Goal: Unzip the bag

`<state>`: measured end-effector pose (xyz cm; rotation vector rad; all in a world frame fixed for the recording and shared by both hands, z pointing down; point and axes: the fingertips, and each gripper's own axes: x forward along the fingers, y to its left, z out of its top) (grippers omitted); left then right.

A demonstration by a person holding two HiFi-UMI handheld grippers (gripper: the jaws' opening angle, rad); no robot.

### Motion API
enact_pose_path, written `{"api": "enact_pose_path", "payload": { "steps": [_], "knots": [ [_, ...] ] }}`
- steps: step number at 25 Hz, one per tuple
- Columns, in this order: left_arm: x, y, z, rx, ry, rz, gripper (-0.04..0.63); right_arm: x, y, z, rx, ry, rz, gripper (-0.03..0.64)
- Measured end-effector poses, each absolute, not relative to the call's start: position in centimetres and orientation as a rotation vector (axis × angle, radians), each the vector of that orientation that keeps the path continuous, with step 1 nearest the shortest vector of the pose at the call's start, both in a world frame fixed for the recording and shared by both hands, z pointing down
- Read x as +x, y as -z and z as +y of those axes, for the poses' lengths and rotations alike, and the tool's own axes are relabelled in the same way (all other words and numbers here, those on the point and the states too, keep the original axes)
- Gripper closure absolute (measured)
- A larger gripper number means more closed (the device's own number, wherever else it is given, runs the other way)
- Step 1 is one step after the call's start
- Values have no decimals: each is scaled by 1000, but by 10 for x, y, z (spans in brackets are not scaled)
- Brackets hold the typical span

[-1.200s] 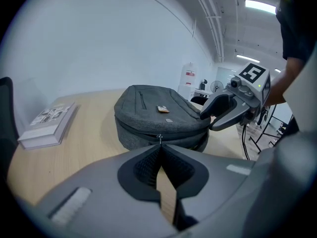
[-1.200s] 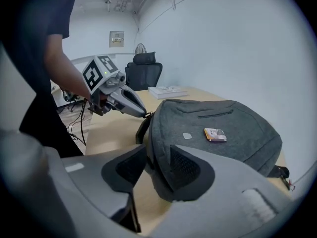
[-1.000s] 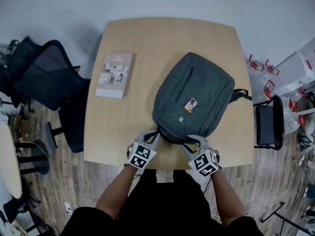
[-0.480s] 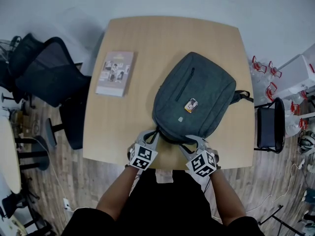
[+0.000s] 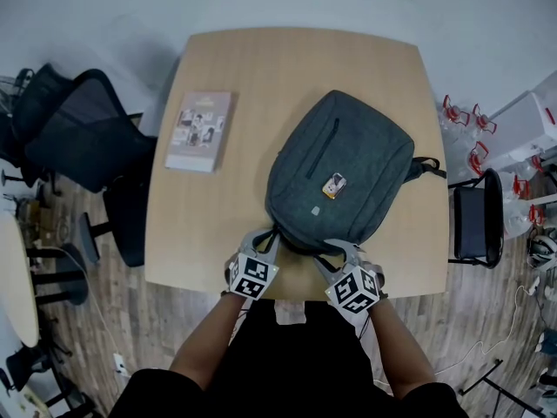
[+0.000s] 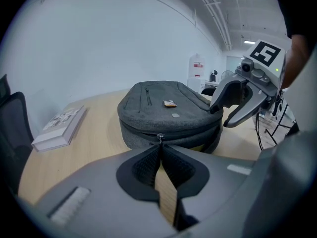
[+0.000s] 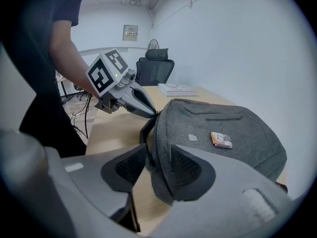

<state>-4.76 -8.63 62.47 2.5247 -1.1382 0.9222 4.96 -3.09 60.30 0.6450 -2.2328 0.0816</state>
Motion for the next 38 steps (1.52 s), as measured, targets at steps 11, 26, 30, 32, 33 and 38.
{"api": "enact_pose_path", "payload": {
  "steps": [11,26,30,32,33,38],
  "knots": [
    [-43,-621,-79,2520,-942,-1061,569,51,-607,-45,579,-119,-2162,594],
    [-31,-609,-66,2504,-868,-1068,568,-12,-588,-83,674,-315,-2261,594],
    [-35,-610,-66,2503,-850,-1051,568,-13,-587,-79,641,-287,-2290,589],
    [-37,-609,-67,2501,-849,-1056,568,-13,-584,-72,607,-227,-2319,576],
    [-37,-609,-68,2507,-857,-1061,568,-11,-581,-68,580,-184,-2332,550],
    [-44,-610,-71,2516,-897,-1086,569,41,-586,-56,463,-15,-2289,463]
  ]
}}
